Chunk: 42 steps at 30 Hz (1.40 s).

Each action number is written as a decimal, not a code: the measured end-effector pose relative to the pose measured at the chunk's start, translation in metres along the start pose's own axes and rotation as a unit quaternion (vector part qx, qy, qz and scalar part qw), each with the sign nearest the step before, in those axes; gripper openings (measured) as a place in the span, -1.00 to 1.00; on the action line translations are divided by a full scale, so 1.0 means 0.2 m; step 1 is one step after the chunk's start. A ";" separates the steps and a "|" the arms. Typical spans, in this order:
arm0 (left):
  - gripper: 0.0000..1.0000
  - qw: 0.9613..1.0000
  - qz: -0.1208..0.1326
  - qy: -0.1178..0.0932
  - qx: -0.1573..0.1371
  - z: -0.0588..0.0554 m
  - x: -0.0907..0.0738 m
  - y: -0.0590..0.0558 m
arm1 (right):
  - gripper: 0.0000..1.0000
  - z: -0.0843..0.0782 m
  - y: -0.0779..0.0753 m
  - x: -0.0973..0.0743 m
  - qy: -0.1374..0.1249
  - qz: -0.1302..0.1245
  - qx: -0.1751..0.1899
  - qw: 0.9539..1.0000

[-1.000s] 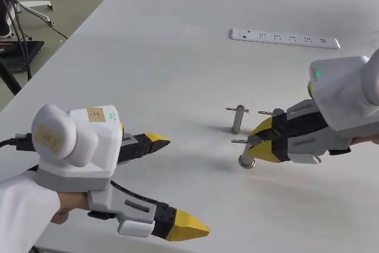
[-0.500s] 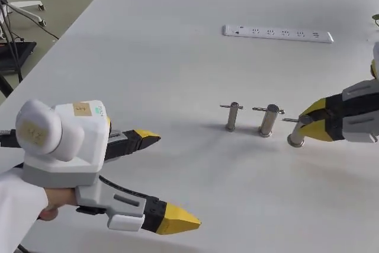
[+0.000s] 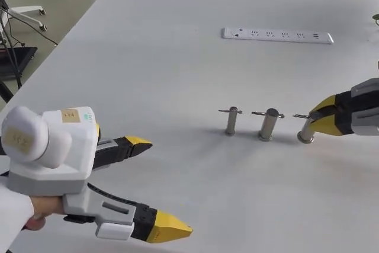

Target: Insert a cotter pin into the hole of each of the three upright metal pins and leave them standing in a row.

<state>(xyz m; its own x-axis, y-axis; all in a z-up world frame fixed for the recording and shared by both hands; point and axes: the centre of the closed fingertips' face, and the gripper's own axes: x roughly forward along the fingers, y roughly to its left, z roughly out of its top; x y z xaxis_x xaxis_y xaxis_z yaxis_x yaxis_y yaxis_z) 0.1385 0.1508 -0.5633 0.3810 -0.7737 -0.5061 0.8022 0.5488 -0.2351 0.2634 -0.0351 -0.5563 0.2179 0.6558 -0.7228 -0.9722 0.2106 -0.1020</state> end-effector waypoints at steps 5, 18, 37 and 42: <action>0.98 1.000 0.005 0.006 -0.006 -0.03 -0.01 0.00 | -0.84 0.00 0.00 0.01 -0.006 0.008 0.011 1.000; 0.98 1.000 0.002 0.013 -0.021 -0.07 -0.01 -0.03 | -0.84 -0.03 0.00 0.02 -0.025 0.013 0.038 0.999; 0.98 0.999 -0.004 -0.025 -0.024 0.05 -0.04 -0.04 | -0.28 0.14 -0.06 -0.11 -0.095 -0.051 0.058 0.992; 0.98 0.998 0.000 -0.063 -0.021 0.18 -0.05 -0.04 | 0.02 0.27 0.00 -0.24 -0.158 -0.082 0.086 0.980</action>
<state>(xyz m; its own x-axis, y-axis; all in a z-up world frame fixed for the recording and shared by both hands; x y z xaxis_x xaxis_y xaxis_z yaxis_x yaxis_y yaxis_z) 0.1449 0.1419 -0.5260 0.4375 -0.8060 -0.3986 0.7834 0.5593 -0.2710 0.2572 -0.0265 -0.4852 0.4111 0.7891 -0.4564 -0.8994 0.4326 -0.0621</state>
